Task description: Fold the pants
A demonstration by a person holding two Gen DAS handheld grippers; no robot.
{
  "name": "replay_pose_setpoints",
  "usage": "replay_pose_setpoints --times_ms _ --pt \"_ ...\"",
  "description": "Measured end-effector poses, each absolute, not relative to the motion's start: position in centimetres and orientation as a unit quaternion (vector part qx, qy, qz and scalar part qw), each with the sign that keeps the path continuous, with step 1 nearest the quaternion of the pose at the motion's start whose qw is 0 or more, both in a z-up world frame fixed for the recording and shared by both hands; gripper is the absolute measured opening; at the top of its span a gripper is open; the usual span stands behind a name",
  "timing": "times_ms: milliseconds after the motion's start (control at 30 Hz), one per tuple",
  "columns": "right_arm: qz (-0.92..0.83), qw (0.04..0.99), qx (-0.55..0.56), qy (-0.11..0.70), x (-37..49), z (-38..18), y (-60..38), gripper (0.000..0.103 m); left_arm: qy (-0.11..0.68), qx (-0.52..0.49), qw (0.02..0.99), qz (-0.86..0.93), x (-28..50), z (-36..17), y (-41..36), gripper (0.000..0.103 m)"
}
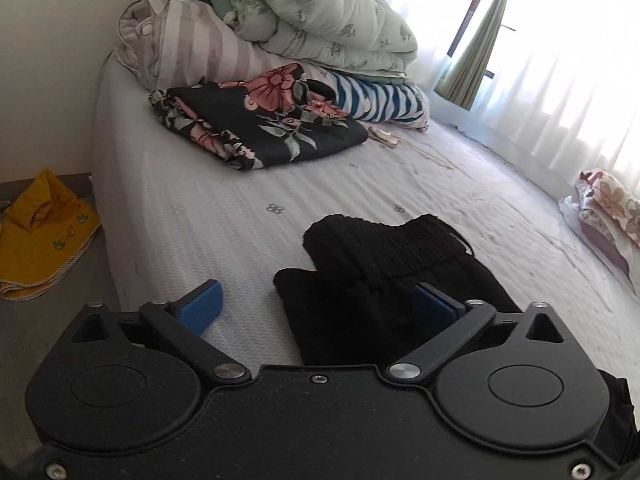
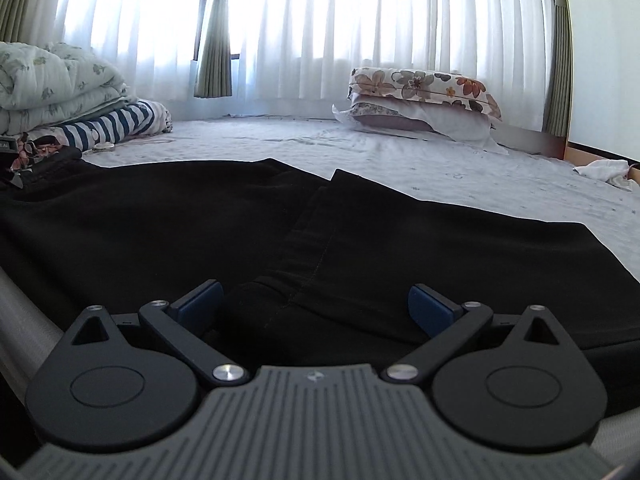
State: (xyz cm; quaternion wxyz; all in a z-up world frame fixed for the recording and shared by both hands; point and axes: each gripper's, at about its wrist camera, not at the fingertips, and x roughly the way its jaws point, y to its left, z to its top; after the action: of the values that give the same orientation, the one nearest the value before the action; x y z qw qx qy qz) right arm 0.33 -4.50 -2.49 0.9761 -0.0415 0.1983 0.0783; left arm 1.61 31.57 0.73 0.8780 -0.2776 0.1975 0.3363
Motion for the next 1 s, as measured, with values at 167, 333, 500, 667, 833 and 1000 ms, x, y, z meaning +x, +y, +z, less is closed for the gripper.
replay_pose_setpoints --times_ms 167,333,500,667,833,1000 --pt "0.08 0.977 -0.04 0.194 0.3 -2.6 -4.7 0.103 0.192 -0.301 0.89 0.284 2.2 0.5 31.3 0.096" --pt "0.08 0.976 -0.042 0.196 0.3 -2.6 -4.6 0.103 0.161 -0.349 0.872 0.302 1.6 -0.3 32.2 0.043" --pt "0.083 0.974 -0.044 0.204 0.6 -2.5 -4.7 0.103 0.139 -0.391 0.864 0.284 0.7 0.1 32.8 0.024" --pt "0.106 0.973 -0.015 0.203 0.4 -1.4 -5.7 0.103 0.125 -0.352 0.881 0.29 0.8 1.7 31.1 0.023" --pt "0.105 0.986 0.012 0.131 -1.5 0.4 -7.2 0.103 0.142 -0.36 0.867 0.314 0.9 0.7 31.4 0.039" --pt "0.016 0.986 0.021 0.164 0.4 -0.2 -8.4 0.103 0.136 -0.365 0.868 0.307 0.8 -0.4 31.6 0.058"
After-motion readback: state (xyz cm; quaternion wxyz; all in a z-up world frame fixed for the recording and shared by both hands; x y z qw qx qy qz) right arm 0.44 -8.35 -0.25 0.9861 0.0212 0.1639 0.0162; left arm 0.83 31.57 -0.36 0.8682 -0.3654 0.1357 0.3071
